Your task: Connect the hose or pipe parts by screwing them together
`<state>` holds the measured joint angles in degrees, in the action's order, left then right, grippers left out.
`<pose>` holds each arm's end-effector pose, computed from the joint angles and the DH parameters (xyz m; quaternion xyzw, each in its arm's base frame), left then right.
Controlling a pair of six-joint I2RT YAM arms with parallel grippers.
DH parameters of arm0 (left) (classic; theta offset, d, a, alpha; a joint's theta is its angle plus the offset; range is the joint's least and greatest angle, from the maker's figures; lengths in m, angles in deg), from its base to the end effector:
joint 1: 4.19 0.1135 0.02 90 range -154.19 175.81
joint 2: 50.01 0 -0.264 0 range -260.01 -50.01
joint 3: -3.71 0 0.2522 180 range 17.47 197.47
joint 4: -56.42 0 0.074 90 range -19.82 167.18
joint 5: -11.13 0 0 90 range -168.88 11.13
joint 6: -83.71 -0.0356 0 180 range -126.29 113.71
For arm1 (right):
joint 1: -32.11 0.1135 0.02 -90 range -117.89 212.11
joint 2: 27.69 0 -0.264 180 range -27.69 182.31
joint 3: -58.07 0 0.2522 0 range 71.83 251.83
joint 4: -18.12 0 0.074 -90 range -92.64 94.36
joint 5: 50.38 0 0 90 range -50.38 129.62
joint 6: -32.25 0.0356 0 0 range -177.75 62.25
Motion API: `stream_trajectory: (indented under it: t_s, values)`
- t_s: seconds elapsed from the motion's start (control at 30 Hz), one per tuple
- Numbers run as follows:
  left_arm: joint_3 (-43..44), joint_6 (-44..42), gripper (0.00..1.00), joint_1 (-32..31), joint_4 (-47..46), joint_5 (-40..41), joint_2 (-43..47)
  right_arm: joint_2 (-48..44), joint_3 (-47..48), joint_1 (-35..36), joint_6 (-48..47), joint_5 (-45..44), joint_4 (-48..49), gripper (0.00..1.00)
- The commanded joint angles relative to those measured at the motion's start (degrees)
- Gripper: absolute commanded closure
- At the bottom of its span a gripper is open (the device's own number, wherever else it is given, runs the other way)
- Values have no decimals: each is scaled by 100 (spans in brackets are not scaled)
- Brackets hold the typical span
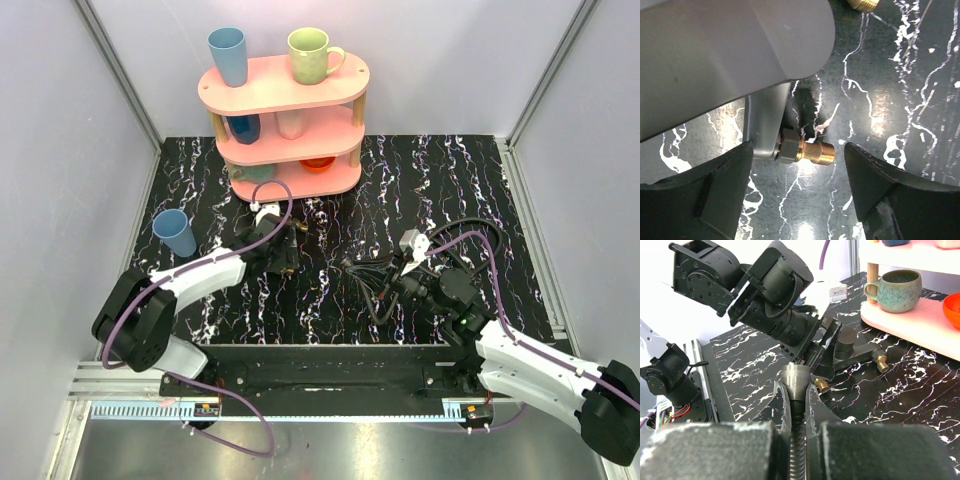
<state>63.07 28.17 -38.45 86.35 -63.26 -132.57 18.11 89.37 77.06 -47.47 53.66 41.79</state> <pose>0.2390 -0.1512 0.1893 -0.0446 0.9398 -0.0705 0.3313 0.1264 0.1384 0.2569 -0.2805 0.5865 0.4205 0.6329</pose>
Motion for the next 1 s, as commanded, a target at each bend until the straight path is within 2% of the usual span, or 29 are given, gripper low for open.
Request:
stream_trajectory:
  t_s: [0.0, 0.17, 0.37, 0.5, 0.7, 0.9, 0.97]
  values:
    - [351, -343, 26, 86, -9, 46, -338, -176, -5, -21, -97, -95, 247, 100]
    - [195, -378, 26, 86, -174, 73, -173, -265, 12, -21, -149, -60, 98, 100]
    - [-34, -282, 26, 77, -96, 521, 82, -309, -49, -21, -141, -95, 124, 100]
    - [-183, -185, 27, 16, -166, 600, 573, -247, -23, -21, -158, -77, 150, 100]
    - [500, 192, 23, 86, 598, 838, 1110, -133, -5, -21, -167, -68, 238, 100]
    - [966, 351, 22, 481, 782, 504, 1147, -106, -5, -21, -158, -59, 256, 100]
    - [1169, 115, 22, 613, 836, 433, 1102, -133, 4, -21, -158, -51, 221, 100]
